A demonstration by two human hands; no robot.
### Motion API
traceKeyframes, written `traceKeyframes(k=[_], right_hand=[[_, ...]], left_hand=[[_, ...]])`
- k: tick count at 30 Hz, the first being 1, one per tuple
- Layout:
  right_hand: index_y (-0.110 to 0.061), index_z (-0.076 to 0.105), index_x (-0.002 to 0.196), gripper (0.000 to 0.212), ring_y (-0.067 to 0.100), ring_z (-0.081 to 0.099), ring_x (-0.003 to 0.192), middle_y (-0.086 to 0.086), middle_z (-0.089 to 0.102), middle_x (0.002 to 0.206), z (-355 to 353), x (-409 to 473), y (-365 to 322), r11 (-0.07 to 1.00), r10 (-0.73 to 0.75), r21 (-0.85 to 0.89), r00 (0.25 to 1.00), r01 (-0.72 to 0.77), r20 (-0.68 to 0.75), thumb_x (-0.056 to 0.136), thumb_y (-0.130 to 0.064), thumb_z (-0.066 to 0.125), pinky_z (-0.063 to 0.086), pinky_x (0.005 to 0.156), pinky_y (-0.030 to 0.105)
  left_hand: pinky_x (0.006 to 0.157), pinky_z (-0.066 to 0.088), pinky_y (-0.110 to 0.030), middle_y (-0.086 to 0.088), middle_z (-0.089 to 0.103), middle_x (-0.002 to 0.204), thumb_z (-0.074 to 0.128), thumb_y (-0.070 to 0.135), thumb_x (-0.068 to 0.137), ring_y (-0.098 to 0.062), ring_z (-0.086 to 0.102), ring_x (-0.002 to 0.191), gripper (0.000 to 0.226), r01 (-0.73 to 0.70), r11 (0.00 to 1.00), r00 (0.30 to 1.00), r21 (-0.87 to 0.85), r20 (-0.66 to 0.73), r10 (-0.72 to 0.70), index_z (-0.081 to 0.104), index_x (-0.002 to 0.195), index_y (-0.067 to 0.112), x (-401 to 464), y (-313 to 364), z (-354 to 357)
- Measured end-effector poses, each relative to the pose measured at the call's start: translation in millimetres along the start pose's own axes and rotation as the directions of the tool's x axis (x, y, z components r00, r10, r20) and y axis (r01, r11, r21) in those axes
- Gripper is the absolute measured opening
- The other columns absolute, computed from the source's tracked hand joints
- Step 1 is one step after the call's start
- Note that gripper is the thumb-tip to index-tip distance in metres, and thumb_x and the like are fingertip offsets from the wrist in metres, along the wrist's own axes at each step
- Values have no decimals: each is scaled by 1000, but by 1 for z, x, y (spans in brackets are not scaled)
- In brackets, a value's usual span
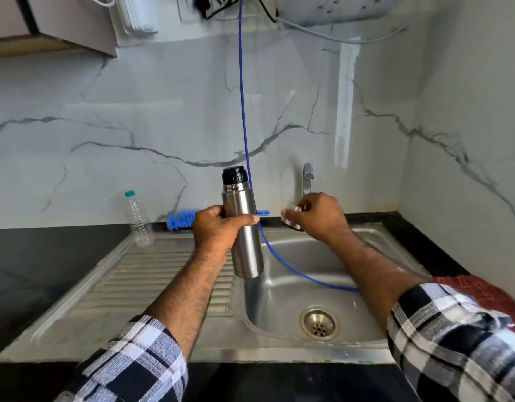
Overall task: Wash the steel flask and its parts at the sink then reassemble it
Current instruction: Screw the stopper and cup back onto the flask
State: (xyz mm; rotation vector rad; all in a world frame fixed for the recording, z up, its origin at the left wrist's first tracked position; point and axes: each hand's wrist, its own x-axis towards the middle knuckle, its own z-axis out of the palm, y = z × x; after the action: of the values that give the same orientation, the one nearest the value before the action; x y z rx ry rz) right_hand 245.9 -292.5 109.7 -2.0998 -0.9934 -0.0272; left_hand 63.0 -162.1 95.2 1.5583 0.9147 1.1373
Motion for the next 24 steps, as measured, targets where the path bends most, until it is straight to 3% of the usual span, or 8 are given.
traceKeyframes(k=[2,5,7,10,14,17,20,24], right_hand=[[-17,77,95,44,20,72,82,4,76,87,-9,4,-16,975,8,222,998,6,-64,81,-58,85,59,74,35],[-14,76,103,39,29,78,89,10,79,97,-25,12,-47,793,-43,607,999,54,-34,83,-45,88,67,84,46],[-6,74,109,33,30,78,96,16,78,105,-39,14,-71,728,-153,673,988,127,-22,90,-30,84,66,85,42],[-8,76,107,32,23,79,92,12,79,101,-49,21,-98,775,-254,602,967,193,17,87,-30,87,67,84,41],[-21,77,114,36,15,73,96,-4,75,102,-51,31,-116,917,-327,273,940,290,99,82,-34,89,63,91,39],[-20,75,128,47,11,66,105,-8,71,114,-56,25,-128,930,-363,142,902,338,234,85,-32,88,54,95,32],[-18,73,133,50,11,64,109,-8,70,117,-60,21,-135,917,-395,65,876,393,276,87,-34,86,52,100,34],[-20,73,125,64,13,66,104,-4,71,113,-56,16,-139,925,-369,0,895,381,250,73,-52,93,53,87,30]], left_hand=[[72,67,-36,7,81,81,104,23,48,-11,79,71,50,8,1000,1000,-3,3,-8,78,90,20,-4,-2,-1],[75,67,-37,6,81,86,104,22,49,-12,79,75,53,12,1000,999,-4,35,-12,77,94,20,-9,-2,0],[78,66,-38,6,82,90,104,24,48,-13,80,80,57,12,1000,998,4,62,-13,77,99,19,-11,0,2],[78,65,-35,6,82,91,105,24,48,-12,79,81,58,-11,1000,995,24,98,8,78,99,18,-15,6,3],[75,64,-30,8,81,91,105,24,49,-9,79,81,55,-34,999,992,23,125,31,78,97,20,-21,15,2],[78,65,-33,7,82,92,105,26,47,-11,79,83,58,-39,999,990,23,134,35,78,98,19,-22,19,-1],[79,66,-34,7,81,92,105,26,48,-11,79,84,54,-33,999,991,23,132,29,77,94,21,-24,22,-5],[79,67,-39,7,81,88,105,27,49,-12,79,81,51,-40,999,994,26,107,37,77,91,22,-26,21,-9]])
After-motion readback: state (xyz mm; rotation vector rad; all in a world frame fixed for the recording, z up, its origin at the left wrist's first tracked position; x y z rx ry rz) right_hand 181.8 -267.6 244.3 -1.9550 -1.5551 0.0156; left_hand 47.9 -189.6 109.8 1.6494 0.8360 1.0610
